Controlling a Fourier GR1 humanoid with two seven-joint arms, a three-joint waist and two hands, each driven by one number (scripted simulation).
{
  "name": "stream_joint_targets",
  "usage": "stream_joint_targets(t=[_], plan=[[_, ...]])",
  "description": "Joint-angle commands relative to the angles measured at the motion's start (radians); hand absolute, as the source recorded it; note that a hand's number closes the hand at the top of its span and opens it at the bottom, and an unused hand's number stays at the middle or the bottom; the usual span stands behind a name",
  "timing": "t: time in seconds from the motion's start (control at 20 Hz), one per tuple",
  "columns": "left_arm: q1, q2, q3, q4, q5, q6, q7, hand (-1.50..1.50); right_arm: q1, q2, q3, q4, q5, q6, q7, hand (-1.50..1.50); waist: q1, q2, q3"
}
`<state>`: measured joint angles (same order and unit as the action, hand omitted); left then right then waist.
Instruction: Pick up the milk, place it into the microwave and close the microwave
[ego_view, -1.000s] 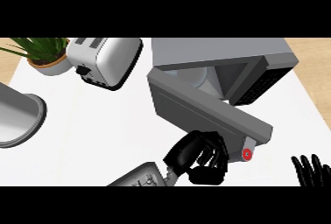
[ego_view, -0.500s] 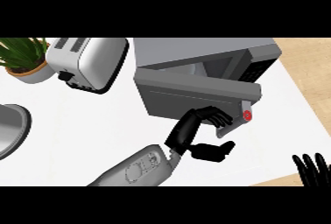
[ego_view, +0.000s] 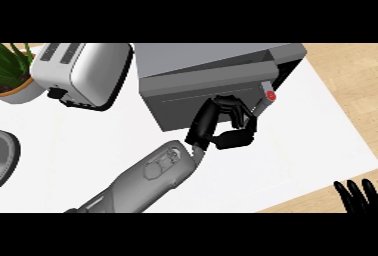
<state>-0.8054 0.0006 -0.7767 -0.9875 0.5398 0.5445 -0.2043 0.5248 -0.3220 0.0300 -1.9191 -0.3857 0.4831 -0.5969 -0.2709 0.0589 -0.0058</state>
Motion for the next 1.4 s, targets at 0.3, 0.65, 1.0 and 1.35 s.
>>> stream_joint_targets(t=[0.3,0.65,1.0,1.35], plan=[[-0.138,-0.001,0.082,0.133,0.13,-0.02,-0.079,1.5,0.008,-0.027,-0.004,-0.07,-0.066,0.021,0.033,-1.5,-0.05,0.019,0.002],[-0.133,0.0,0.066,0.154,0.17,-0.004,-0.135,1.5,0.029,-0.058,-0.01,-0.101,-0.11,0.051,0.05,-1.5,-0.066,0.022,0.004],[-0.139,0.0,0.059,0.171,0.201,0.006,-0.177,1.5,0.041,-0.082,-0.014,-0.132,-0.136,0.071,0.063,-1.5,-0.077,0.023,0.005],[-0.147,0.0,0.047,0.181,0.227,0.017,-0.211,1.5,0.036,-0.099,-0.038,-0.171,-0.164,0.074,0.065,-1.5,-0.095,0.025,0.005]])
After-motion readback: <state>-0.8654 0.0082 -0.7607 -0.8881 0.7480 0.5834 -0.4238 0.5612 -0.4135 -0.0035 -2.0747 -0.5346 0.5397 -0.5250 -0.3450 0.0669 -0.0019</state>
